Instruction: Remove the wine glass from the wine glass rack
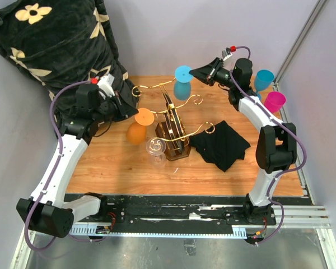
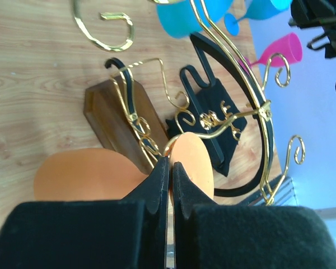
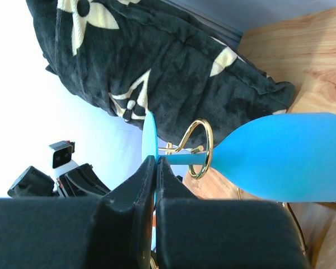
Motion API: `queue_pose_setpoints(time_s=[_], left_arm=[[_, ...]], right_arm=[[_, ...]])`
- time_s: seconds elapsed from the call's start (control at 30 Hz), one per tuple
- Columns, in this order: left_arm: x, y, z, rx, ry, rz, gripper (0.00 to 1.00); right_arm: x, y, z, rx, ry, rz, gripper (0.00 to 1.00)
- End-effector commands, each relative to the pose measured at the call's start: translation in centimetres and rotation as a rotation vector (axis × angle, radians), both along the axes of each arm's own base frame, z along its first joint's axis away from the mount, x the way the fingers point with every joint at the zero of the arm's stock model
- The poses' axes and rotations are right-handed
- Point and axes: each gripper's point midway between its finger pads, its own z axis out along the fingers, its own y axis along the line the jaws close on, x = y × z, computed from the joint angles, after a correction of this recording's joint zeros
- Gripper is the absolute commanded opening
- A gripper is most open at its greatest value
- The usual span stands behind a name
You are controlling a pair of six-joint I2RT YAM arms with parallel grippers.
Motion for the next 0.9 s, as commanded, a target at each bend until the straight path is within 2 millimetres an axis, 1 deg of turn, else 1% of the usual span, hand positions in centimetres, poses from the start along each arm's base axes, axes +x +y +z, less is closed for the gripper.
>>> queue_pose_setpoints(time_s=[0.0, 0.1, 0.2, 0.33, 0.43, 0.47, 0.57, 0.67, 0.77, 0.87], left_arm=[[0.3, 3.7, 0.3, 0.042, -0.012, 0.119, 0.01], [0.7, 5.3, 0.7, 0.028, -0.023, 0.176, 0.01], [1.2, 6.0, 1.0, 0.003, -0.03, 0.201, 0.01], [2.3, 4.7, 1.0, -0.082, -0.04, 0.166, 0.0], [3.3, 4.0, 1.7, -0.148, -0.074, 0.145, 0.01], [3.5, 3.8, 2.0, -0.167, -0.083, 0.14, 0.01], [4.0, 3.1, 2.7, -0.222, -0.103, 0.118, 0.01], [4.3, 2.4, 3.5, -0.282, -0.124, 0.089, 0.01], [4.4, 2.0, 4.0, -0.324, -0.141, 0.075, 0.01], [4.5, 1.9, 4.0, -0.339, -0.141, 0.074, 0.01]], right_arm=[[-0.1, 0.3, 2.8, 0.03, -0.081, 0.015, 0.01], [0.0, 0.3, 3.0, 0.034, -0.086, 0.018, 0.01], [0.0, 0.4, 3.2, 0.033, -0.091, 0.018, 0.01], [0.6, 0.4, 3.6, 0.035, -0.097, 0.015, 0.01], [1.2, 0.7, 4.0, 0.038, -0.097, 0.026, 0.01], [1.4, 0.8, 3.7, 0.037, -0.086, 0.032, 0.01], [1.4, 1.6, 3.7, 0.032, -0.086, 0.055, 0.01], [0.9, 2.4, 3.6, 0.028, -0.085, 0.086, 0.01], [-0.2, 3.6, 3.4, 0.023, -0.083, 0.134, 0.01], [-1.5, 4.1, 2.8, 0.014, -0.072, 0.162, 0.01]])
